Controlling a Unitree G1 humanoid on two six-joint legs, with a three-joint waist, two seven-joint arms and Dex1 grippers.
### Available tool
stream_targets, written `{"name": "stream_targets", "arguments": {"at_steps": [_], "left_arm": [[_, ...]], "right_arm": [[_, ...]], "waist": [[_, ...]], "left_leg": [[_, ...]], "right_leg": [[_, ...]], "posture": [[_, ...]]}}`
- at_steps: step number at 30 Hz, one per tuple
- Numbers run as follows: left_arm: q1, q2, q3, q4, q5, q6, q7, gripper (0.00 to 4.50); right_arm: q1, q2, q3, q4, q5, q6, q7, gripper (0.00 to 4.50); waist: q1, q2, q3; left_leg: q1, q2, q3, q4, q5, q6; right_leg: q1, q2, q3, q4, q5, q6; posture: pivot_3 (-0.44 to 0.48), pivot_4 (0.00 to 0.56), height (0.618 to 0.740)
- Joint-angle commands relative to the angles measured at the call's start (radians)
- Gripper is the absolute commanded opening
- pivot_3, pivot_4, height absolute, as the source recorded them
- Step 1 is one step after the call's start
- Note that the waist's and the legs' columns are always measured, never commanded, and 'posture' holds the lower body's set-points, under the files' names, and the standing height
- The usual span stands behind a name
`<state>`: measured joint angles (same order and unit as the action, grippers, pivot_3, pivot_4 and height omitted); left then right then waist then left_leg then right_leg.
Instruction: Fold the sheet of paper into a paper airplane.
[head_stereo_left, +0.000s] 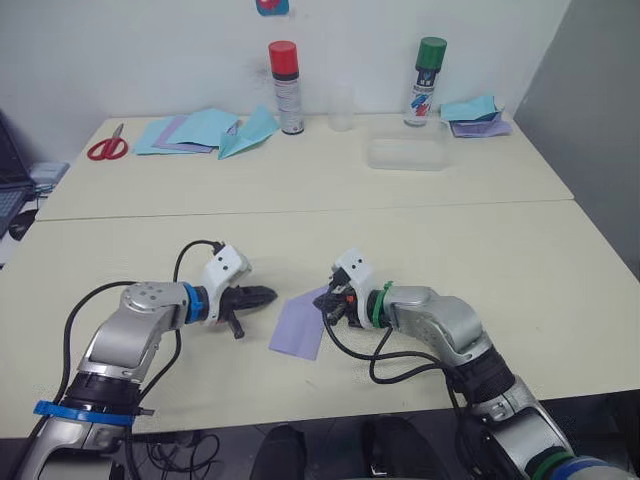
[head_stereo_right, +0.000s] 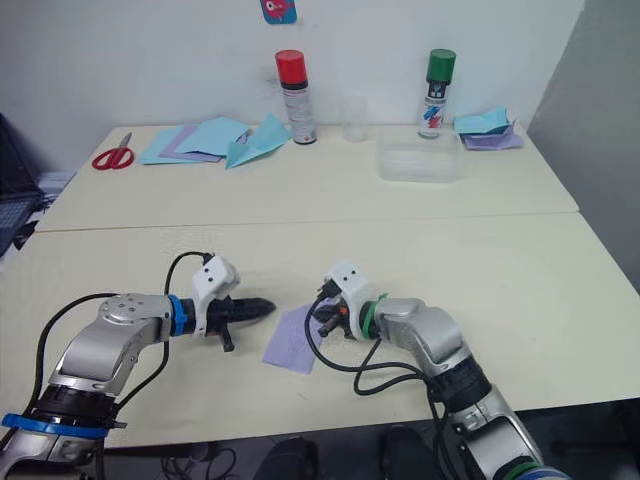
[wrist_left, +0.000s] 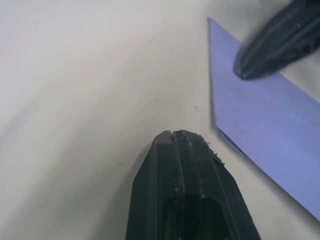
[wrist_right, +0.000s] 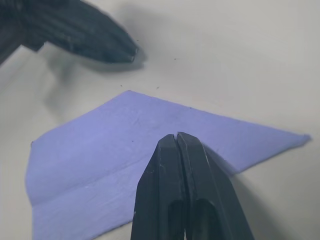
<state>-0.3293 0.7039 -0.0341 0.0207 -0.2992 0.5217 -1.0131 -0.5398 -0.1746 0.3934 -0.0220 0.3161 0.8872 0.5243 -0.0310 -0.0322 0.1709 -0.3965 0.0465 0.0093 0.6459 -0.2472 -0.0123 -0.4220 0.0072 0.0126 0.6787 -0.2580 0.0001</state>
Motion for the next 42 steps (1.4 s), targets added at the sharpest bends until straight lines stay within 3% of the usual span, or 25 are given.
{"name": "stream_targets", "arguments": {"at_steps": [1, 6, 17, 25, 36, 39, 42], "left_arm": [[-0.028, -0.027, 0.009, -0.057, -0.044, 0.019, 0.001, 0.0], [-0.04, -0.045, -0.037, -0.058, -0.027, 0.017, -0.01, 0.0], [0.016, 0.007, -0.19, 0.043, 0.155, -0.158, -0.033, 0.0], [0.03, 0.002, -0.186, 0.027, 0.135, -0.153, -0.055, 0.0], [0.042, -0.006, -0.178, 0.017, 0.124, -0.142, -0.052, 0.0], [0.043, -0.01, -0.177, 0.015, 0.124, -0.142, -0.049, 0.0], [0.044, -0.013, -0.177, 0.014, 0.125, -0.142, -0.048, 0.0]], "right_arm": [[-0.007, 0.0, 0.004, 0.008, -0.022, -0.011, 0.01, 0.02], [-0.001, 0.003, 0.0, -0.002, -0.029, -0.005, 0.022, 0.02], [0.01, -0.013, -0.004, -0.056, -0.009, -0.009, 0.067, 0.02], [0.016, -0.035, -0.015, -0.092, 0.0, 0.01, 0.101, 0.02], [0.013, -0.001, -0.187, -0.168, 0.121, 0.23, 0.045, 0.02], [0.026, 0.006, -0.249, -0.201, 0.17, 0.333, 0.022, 0.61], [0.033, 0.021, -0.294, -0.226, 0.198, 0.422, -0.017, 1.61]], "waist": [[0.0, 0.0, 0.0], [0.0, 0.0, 0.0], [0.0, 0.0, 0.0], [0.0, 0.0, 0.0], [0.0, 0.0, 0.0], [0.0, 0.0, 0.0], [0.0, 0.0, 0.0]], "left_leg": [[0.0, 0.0, 0.0, 0.0, 0.0, 0.0], [0.0, 0.0, 0.0, 0.0, 0.0, 0.0], [0.002, 0.0, 0.0, 0.0, 0.0, 0.0], [0.004, 0.0, 0.001, 0.0, 0.0, 0.0], [0.003, 0.0, 0.001, -0.001, 0.0, 0.0], [0.003, 0.0, 0.002, -0.001, 0.0, 0.0], [0.003, 0.0, 0.002, -0.001, 0.0, 0.0]], "right_leg": [[0.0, 0.0, 0.0, 0.0, 0.0, 0.0], [0.0, 0.0, 0.001, 0.0, 0.0, 0.0], [0.001, 0.0, 0.001, 0.0, 0.0, 0.0], [0.002, 0.0, 0.002, 0.001, 0.0, 0.0], [0.001, 0.0, 0.002, 0.001, 0.0, 0.0], [0.001, 0.0, 0.002, 0.001, 0.0, 0.0], [0.001, 0.0, 0.002, 0.001, 0.0, 0.0]], "posture": [[0.0, 0.15, 0.74], [0.0, 0.15, 0.74], [0.0, 0.15, 0.74], [0.0, 0.15, 0.74], [0.0, 0.15, 0.74], [0.0, 0.15, 0.74], [0.0, 0.15, 0.74]]}}
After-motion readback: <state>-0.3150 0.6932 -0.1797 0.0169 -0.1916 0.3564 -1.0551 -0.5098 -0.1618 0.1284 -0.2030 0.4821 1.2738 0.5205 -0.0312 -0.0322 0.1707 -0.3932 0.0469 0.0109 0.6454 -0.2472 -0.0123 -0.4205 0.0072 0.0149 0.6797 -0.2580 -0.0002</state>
